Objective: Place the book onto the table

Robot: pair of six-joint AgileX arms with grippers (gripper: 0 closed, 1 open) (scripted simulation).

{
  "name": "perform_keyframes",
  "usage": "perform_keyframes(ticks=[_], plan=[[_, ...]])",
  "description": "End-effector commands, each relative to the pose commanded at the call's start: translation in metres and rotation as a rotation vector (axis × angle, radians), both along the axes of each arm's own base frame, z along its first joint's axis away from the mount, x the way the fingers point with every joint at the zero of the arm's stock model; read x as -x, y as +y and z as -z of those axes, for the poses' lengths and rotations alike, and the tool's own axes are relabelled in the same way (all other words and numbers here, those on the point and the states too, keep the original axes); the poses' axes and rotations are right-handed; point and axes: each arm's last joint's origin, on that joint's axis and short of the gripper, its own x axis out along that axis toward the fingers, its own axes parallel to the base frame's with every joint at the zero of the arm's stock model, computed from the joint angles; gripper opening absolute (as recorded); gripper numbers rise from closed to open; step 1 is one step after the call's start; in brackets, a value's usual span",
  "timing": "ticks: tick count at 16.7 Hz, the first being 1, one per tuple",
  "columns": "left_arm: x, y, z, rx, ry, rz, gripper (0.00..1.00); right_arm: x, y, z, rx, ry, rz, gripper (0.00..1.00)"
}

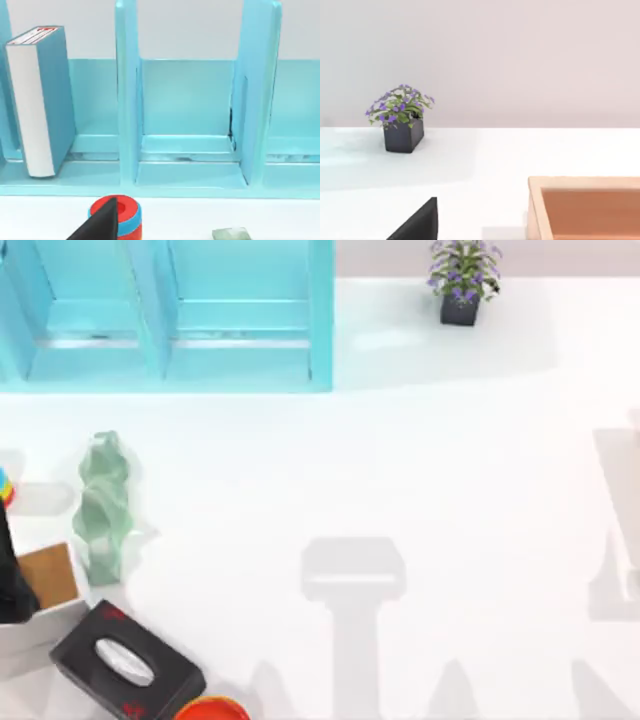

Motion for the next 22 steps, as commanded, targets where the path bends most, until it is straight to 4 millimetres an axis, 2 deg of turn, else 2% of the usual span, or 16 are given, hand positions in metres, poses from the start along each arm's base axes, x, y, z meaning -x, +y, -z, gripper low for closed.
perform_keyframes(ticks=[4, 7, 10, 13, 16, 19, 22], plan=[[-0.001, 0.001, -0.006, -0.002, -0.006, 0.001, 1.00, 0.000, 0.000, 0.000, 0.000, 0.000, 0.000, 1.00], [-0.007, 0.004, -0.026, -0.012, -0.017, 0.005, 1.00, 0.000, 0.000, 0.000, 0.000, 0.000, 0.000, 1.00], [-0.025, 0.011, -0.054, -0.026, -0.009, 0.011, 1.00, 0.000, 0.000, 0.000, 0.000, 0.000, 0.000, 1.00], [-0.060, 0.025, -0.077, -0.037, 0.023, 0.016, 1.00, 0.000, 0.000, 0.000, 0.000, 0.000, 0.000, 1.00], [-0.111, 0.050, -0.086, -0.042, 0.065, 0.022, 1.00, 0.000, 0.000, 0.000, 0.000, 0.000, 0.000, 1.00], [-0.165, 0.087, -0.073, -0.039, 0.108, 0.027, 1.00, 0.000, 0.000, 0.000, 0.000, 0.000, 0.000, 1.00], [-0.210, 0.127, -0.039, -0.030, 0.148, 0.032, 1.00, 0.000, 0.000, 0.000, 0.000, 0.000, 0.000, 1.00]])
